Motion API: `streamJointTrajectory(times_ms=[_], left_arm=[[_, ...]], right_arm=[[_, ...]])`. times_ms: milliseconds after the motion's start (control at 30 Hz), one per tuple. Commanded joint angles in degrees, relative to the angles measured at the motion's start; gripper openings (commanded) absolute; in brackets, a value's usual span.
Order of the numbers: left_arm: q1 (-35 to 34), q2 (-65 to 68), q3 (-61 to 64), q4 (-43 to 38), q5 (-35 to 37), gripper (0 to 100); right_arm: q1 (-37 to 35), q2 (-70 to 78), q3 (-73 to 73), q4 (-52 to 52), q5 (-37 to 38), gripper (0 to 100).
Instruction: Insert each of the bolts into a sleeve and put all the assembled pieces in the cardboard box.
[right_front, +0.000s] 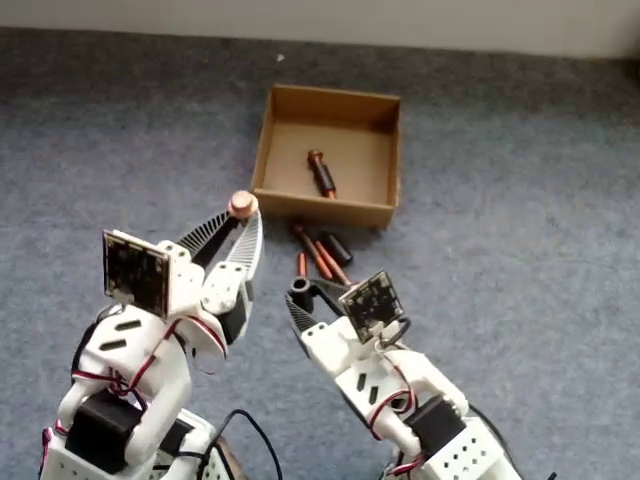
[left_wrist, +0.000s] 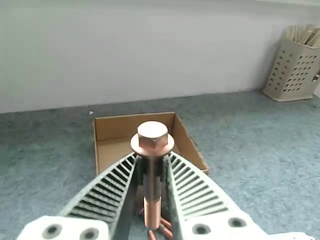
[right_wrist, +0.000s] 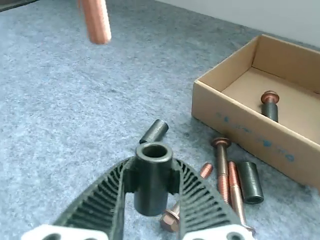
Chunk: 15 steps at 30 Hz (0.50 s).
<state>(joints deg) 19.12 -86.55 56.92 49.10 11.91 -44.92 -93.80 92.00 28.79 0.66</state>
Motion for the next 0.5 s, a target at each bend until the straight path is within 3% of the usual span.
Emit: streamJointTrajectory(times_ms=[0, 467], left_arm=[[3.47, -1.63, -0.66, -1.67, 0.7, 1], [4.09, -1.63, -0.48, -1.49, 0.88, 1]], right_arm=[[-1.19, -1.1, -1.19, -4.44, 0.97, 0.4], [-3.74, -1.1, -0.92, -11.74, 0.97, 0.4]])
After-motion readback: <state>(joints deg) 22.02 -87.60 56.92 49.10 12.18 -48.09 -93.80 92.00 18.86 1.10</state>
